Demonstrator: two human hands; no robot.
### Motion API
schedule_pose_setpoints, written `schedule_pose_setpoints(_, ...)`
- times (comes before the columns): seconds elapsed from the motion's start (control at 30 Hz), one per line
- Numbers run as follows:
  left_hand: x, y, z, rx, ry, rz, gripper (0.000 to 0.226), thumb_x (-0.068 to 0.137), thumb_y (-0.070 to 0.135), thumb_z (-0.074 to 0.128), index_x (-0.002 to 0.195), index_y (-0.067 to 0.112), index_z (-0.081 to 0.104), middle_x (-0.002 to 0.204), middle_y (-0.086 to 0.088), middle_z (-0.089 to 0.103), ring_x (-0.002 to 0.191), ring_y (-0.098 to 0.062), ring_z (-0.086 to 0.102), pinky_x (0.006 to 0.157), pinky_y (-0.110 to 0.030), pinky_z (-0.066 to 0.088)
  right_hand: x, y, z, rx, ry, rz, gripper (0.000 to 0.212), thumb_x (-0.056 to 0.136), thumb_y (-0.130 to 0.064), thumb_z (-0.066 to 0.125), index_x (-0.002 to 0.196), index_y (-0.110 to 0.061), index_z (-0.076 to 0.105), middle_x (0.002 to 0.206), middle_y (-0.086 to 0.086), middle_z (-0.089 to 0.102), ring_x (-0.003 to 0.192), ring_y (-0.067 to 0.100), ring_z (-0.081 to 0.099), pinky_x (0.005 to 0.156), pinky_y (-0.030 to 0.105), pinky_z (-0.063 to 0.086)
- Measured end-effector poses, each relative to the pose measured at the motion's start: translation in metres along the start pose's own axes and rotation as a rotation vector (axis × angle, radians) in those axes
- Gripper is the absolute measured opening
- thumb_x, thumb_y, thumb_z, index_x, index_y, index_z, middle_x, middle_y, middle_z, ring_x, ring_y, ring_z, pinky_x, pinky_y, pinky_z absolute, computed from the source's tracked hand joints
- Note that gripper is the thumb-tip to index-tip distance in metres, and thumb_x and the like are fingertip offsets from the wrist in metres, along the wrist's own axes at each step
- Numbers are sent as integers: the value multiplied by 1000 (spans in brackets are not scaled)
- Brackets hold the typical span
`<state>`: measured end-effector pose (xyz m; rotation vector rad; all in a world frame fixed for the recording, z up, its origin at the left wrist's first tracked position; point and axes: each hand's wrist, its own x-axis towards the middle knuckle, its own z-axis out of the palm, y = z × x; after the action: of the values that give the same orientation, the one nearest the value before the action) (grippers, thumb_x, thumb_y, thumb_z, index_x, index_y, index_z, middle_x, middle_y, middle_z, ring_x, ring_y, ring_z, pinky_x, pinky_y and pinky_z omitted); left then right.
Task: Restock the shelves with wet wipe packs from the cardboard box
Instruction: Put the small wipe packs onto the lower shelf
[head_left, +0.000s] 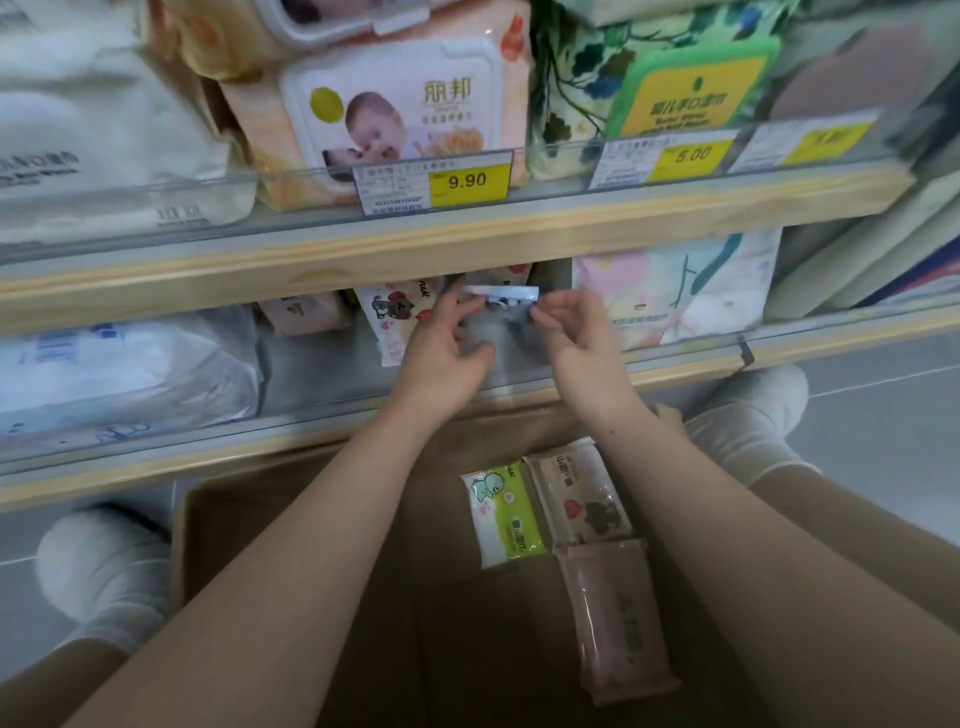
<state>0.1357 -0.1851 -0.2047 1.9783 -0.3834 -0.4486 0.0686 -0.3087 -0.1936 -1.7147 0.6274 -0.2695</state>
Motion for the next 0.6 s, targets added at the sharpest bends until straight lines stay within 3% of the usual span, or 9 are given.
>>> schedule_pose_setpoints(0.1, 19, 5, -3, 19, 23, -11, 56, 81, 7, 59, 132, 22, 41, 133, 9, 52, 92, -11, 49, 81, -26, 41, 11, 4, 10, -72, -63, 58, 30, 93, -1, 43, 120, -11, 51, 128, 14, 55, 113, 17, 53, 98, 25, 44)
schedule_pose_setpoints(0.17, 26, 4, -6, -10, 28, -17, 54, 82, 6, 60, 131, 21, 42, 133, 8, 51, 92, -9, 51, 81, -24, 40, 17, 8, 14, -125, -135, 103, 43, 96, -5, 40, 138, -16, 43, 149, 8, 36, 135, 17, 36, 112, 25, 27)
schedule_pose_setpoints(0.2, 26, 2, -8, -30, 22, -18, 55, 83, 5, 61, 132, 20, 41, 131, 8, 51, 93, -9, 52, 81, -23, 41, 21, 10, 17, -156, -160, 117, 47, 97, -7, 40, 142, -19, 38, 155, 5, 23, 142, 17, 24, 112, 20, 17)
schedule_pose_setpoints(0.27, 19, -5, -13, -28, 1, -17, 52, 84, 4, 59, 132, 19, 44, 123, 10, 54, 95, -11, 54, 82, -22, 43, 27, 11, 21, -210, -187, 156, 49, 98, -6, 39, 144, -23, 34, 158, 3, 10, 144, 19, 15, 99, 11, 16)
schedule_pose_setpoints(0.37, -5, -26, -25, 93, -14, -6, 38, 86, 6, 56, 122, 19, 57, 112, 6, 61, 97, -12, 58, 87, -22, 44, 28, 12, 25, -297, -167, 152, 50, 96, -4, 38, 143, -22, 37, 157, 5, 15, 141, 23, 25, 92, 14, 30)
schedule_pose_setpoints(0.47, -28, -37, -37, 230, -28, -15, 33, 88, 13, 55, 119, 23, 59, 111, 6, 61, 95, -12, 58, 85, -27, 47, 16, 11, 24, -406, -145, 79, 46, 96, -7, 40, 141, -16, 39, 150, 7, 29, 130, 22, 40, 85, 11, 31)
schedule_pose_setpoints(0.6, -45, -29, -44, 377, -36, 62, 35, 87, 20, 57, 122, 22, 57, 118, -1, 61, 102, -19, 59, 90, -38, 49, -5, 5, 12, -537, -205, 3, 46, 95, -12, 46, 140, -16, 41, 144, 11, 35, 132, 24, 36, 101, 21, 28)
